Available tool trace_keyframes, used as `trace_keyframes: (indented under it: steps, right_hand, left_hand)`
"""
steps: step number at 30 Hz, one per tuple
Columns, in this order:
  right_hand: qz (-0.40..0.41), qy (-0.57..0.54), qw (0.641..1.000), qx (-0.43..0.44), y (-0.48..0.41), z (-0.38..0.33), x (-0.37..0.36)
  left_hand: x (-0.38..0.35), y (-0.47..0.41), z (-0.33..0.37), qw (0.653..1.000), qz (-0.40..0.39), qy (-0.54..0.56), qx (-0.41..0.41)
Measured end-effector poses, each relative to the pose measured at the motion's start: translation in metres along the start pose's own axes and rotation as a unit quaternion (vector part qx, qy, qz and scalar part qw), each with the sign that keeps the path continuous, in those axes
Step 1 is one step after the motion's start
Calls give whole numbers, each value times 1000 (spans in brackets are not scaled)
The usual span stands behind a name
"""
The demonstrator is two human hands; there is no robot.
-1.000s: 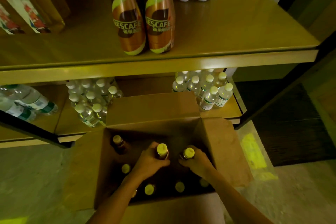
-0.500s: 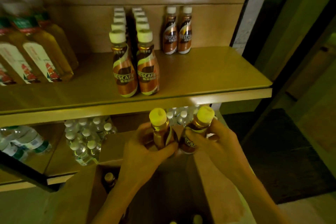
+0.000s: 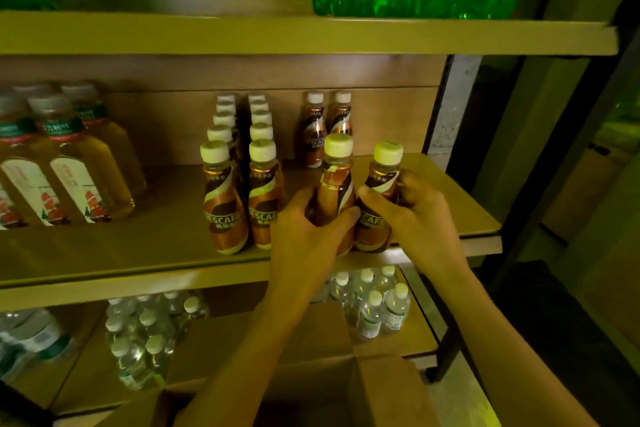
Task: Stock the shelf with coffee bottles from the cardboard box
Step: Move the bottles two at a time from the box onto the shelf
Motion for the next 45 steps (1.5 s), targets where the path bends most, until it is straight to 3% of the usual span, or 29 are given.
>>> trace_keyframes:
  steps: [11,18,25,38,41,45]
  right_hand:
    - [19,48,999,-17,-21,37,-11]
    - [-26,21,998,-61,-2,54,-4]
    - [29,89,995,-28,13,53,-11]
    - [-68,49,994,-74,-11,72,-9]
    - [-88,32,992,-82,-13,73,-7]
    - [-73,24,994,-82,-10,71,-2]
  left_hand:
    - [-18,-25,-32,998,57,-22,27]
    - [-16,-14,-34,997,45,-62,1]
    - [-18,-12,-35,984,115,-133,-11]
    - [-25,-46,-50,995,-57,16,76]
    - [-25,-46,-47,996,-51,-2,76]
    - [-22,-36,-39,995,28,-89,36]
Point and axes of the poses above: each hand's wrist, its own y-axis away from the middle knuckle, its own x-axis out of the back of the hand, z = x × y, the point moved 5 cm from there along -y, towards the middle knuckle, and after that the axes turned 8 degrees about x, right-handed, at the moved point
